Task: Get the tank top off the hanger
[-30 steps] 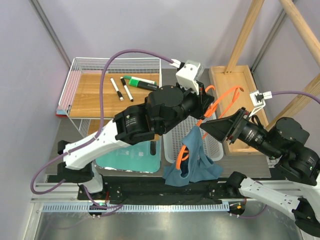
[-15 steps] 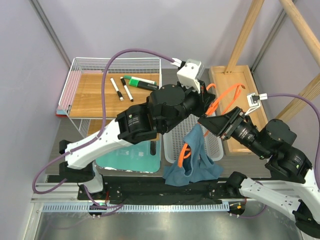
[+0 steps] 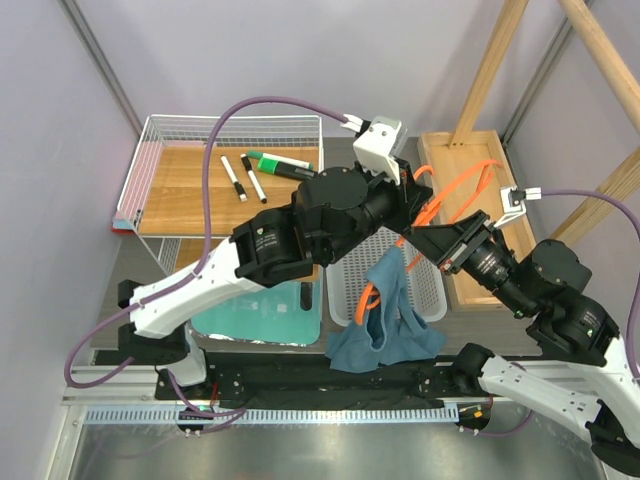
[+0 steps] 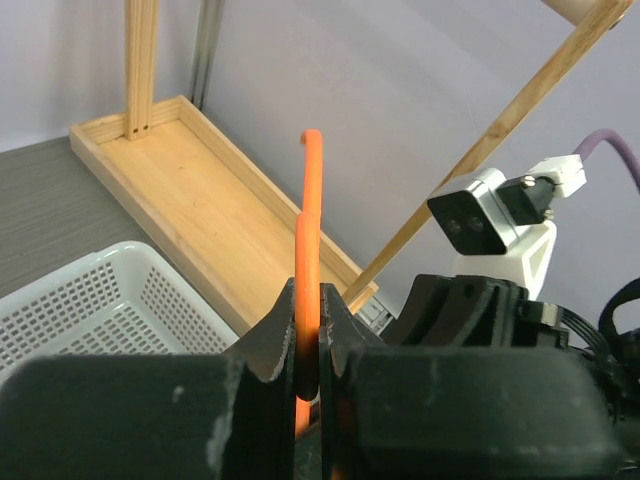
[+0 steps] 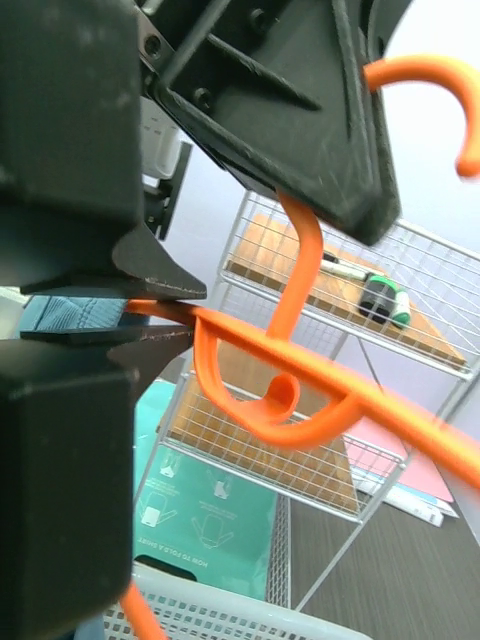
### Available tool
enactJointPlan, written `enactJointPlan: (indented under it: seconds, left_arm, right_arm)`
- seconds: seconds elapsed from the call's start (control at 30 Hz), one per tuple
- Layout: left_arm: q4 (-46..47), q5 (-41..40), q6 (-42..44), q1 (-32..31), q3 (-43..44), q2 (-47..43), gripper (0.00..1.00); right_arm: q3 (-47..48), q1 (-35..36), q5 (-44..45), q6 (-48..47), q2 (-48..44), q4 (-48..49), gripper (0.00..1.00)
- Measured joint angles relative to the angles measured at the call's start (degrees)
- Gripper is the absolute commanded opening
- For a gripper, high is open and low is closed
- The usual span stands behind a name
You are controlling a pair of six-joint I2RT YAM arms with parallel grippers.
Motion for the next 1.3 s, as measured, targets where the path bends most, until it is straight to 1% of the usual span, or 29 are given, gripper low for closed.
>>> enactJointPlan:
  seconds: [0.03, 0.07, 0.1, 0.2, 0.27, 0.47, 0.5, 0.57, 0.6, 0.67, 0.7, 0.8, 0.83, 0.9, 0.97, 1.13, 1.23, 1.3]
  left_arm:
    - [0.24, 0.17, 0.0, 0.07, 0.0, -0.02, 0.0]
    - [0.37, 0.28, 0.02, 0.07, 0.0, -0.11, 0.01]
    - [0.42, 0.46, 0.0, 0.13, 0.0, -0.22, 0.06]
    - [0.61, 1.42, -0.09, 0.37, 0.0, -0.61, 0.18]
    - [0.87, 2.4, -0.48, 0.37, -0.04, -0.94, 0.19]
    - [2.97, 5.51, -2.25, 0.22, -2.71, -3.93, 0.3]
    - [3.02, 5.81, -2.49, 0.17, -2.71, -4.22, 0.38]
    - [2.97, 6.16, -2.62, 0.02, -2.71, -4.72, 0.46]
    - [2.95, 6.51, -2.82, -0.02, -2.71, -4.96, 0.55]
    - [2.91, 7.13, -2.8, -0.07, -2.73, -5.55, 0.61]
    - [2.91, 7.56, -2.8, -0.07, -3.06, -6.08, 0.75]
    - [3.06, 9.27, -2.99, -0.04, -7.54, -10.23, 0.91]
    - [3.3, 10.19, -2.84, -0.07, -9.29, -11.82, 0.93]
    - [4.42, 12.41, -3.04, -0.07, -13.79, -16.15, 0.95]
    - [5.09, 14.91, -3.28, -0.07, -17.66, -20.98, 0.95]
    - [5.77, 19.82, -3.17, -0.07, -18.78, -28.96, 0.88]
    - [5.33, 22.8, -2.99, -0.07, -19.15, -31.28, 0.84]
    - [4.96, 24.83, -2.97, -0.04, -19.85, -32.13, 0.84]
  right_arm:
    - [-0.46, 0.0, 0.39, 0.55, -0.11, 0.42, 0.03]
    - [-0.94, 0.0, 0.72, 1.16, -0.26, 0.96, 0.01]
    - [-1.4, -0.07, 1.27, 1.88, -0.39, 1.51, 0.01]
    - [-2.43, -0.11, 1.46, 3.02, -1.01, 3.52, 0.01]
    - [-2.43, -0.11, 1.49, 3.32, -1.14, 4.17, 0.01]
    - [-4.52, 0.0, 1.22, 6.51, -2.54, 8.26, 0.01]
    - [-5.51, 0.0, 1.36, 7.72, -3.26, 9.33, 0.01]
    - [-7.28, 0.0, 1.95, 9.4, -4.57, 10.91, 0.01]
    - [-7.63, 0.0, 2.54, 9.7, -5.01, 11.1, 0.01]
    - [-7.17, 0.0, 3.23, 9.7, -5.07, 11.23, 0.01]
    - [-6.69, 0.0, 3.37, 9.66, -4.96, 11.21, 0.01]
    - [-5.77, 0.0, 3.39, 9.53, -4.9, 11.34, 0.01]
    - [-5.64, 0.0, 3.48, 9.49, -4.96, 11.39, 0.01]
    - [-5.64, 0.0, 3.67, 9.49, -5.25, 11.17, 0.01]
    - [-5.64, 0.0, 3.87, 9.46, -5.49, 11.1, 0.01]
    - [-5.6, 0.0, 4.98, 9.31, -5.55, 10.84, 0.01]
    - [-4.22, 0.0, 5.66, 9.09, -4.61, 10.45, 0.01]
    - [-2.36, 0.0, 5.75, 8.92, -3.21, 10.54, 0.01]
